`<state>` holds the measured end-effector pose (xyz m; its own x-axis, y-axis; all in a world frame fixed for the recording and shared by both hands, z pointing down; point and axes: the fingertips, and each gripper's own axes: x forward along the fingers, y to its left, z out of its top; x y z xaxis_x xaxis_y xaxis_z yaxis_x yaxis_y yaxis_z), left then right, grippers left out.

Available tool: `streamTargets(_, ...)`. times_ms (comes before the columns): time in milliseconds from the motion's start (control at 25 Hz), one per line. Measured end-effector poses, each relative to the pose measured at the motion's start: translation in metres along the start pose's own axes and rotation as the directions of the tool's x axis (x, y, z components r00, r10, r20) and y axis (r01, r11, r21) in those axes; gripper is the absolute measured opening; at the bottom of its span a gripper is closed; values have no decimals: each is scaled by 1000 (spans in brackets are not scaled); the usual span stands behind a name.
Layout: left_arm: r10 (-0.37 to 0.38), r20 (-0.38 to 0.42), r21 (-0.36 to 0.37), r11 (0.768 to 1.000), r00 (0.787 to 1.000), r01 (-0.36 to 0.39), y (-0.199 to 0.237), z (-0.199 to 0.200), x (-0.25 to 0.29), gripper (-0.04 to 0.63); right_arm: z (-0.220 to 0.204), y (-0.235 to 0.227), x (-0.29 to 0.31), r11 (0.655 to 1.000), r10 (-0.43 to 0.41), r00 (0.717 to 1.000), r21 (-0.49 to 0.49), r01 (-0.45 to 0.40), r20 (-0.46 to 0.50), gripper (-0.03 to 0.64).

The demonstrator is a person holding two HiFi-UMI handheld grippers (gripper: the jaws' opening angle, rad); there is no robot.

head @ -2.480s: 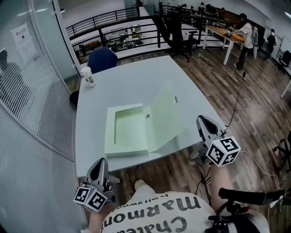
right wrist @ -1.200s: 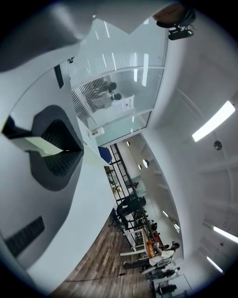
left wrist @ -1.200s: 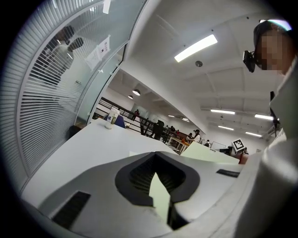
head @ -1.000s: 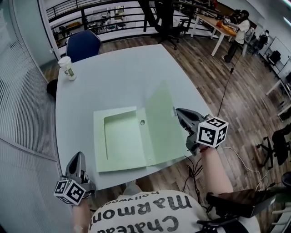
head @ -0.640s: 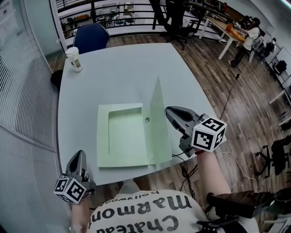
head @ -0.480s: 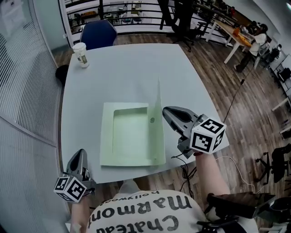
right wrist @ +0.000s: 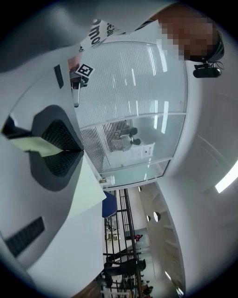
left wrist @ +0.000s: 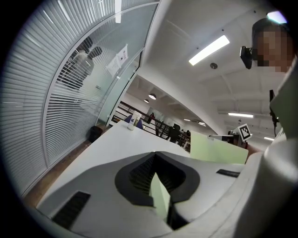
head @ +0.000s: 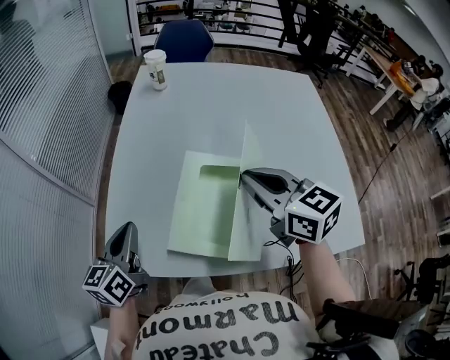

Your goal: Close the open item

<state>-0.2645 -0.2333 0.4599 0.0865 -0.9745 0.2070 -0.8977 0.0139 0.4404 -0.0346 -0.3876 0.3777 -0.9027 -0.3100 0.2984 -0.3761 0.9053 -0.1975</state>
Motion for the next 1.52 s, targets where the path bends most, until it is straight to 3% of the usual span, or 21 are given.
streamTargets(400,88,-13,-10,996,996,-88,25,-6,-25,-11,-17,20,48,995,102,993,-1,-102,-60,2)
streamTargets(800,125,-25,-26,992,992,-126,39,-12,-34,-10,-38,28,84,977,196,974,103,-185,-110,2)
streamTargets(1520,151,-28,-59,987,988,-153,67,-10,-29,-10,-87,33,132,975,220,927,110,-195,-303,2)
